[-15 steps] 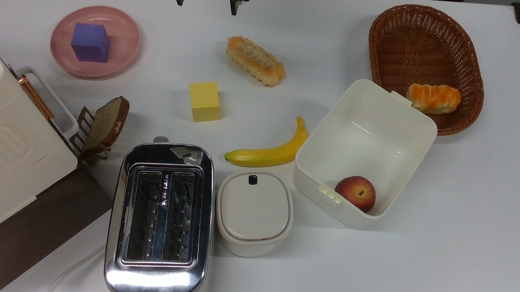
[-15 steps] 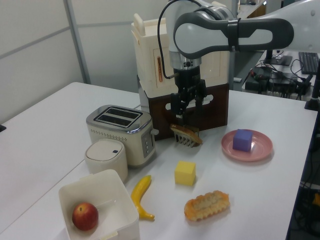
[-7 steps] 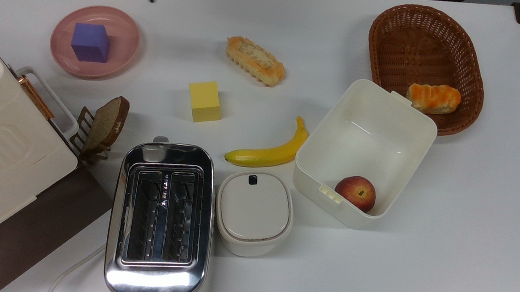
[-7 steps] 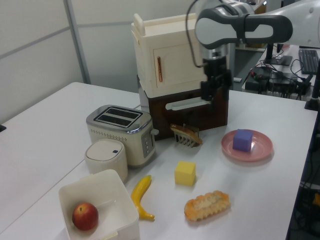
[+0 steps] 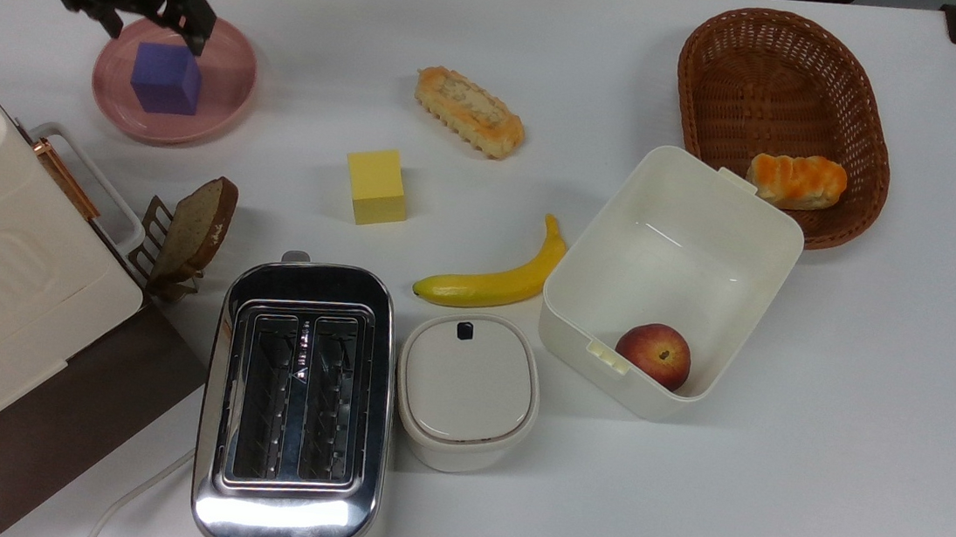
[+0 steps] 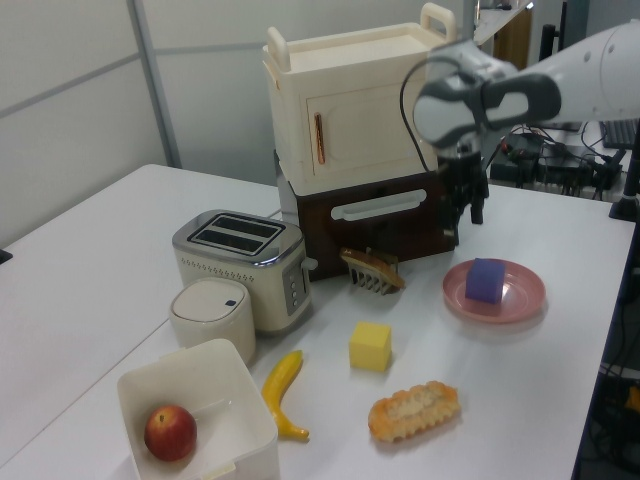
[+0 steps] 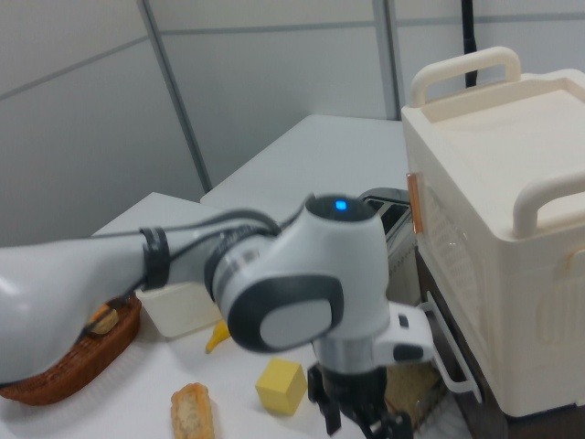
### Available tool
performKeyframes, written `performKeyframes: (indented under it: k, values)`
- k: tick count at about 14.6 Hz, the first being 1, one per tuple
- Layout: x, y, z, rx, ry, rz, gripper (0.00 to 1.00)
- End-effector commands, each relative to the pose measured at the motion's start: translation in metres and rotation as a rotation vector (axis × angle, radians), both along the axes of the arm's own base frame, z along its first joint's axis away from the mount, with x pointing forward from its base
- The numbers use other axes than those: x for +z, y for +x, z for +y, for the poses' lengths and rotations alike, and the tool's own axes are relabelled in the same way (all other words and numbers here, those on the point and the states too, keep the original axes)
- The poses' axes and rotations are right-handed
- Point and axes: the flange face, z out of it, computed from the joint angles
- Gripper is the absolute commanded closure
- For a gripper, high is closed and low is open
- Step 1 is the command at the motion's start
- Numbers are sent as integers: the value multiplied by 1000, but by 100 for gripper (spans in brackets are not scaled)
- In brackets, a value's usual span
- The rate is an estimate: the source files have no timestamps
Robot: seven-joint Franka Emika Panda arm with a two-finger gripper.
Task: Put the purple cube on the table
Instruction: 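Lower the gripper and close it on the purple cube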
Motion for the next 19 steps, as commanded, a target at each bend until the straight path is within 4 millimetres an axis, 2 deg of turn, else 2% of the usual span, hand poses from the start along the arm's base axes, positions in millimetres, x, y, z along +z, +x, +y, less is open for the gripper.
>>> performKeyframes:
  k: [1,6,9,15,16,19]
  values:
    - [-46,-15,3,72,-50,11,0]
    - [-94,-9,2,217,-49,76,0]
    - [-105,-7,-2,272,-50,83,0]
    - [-96,-7,-3,270,-53,73,0]
    - [-90,-6,-3,269,-54,67,0]
    - [-44,-9,0,264,-42,34,0]
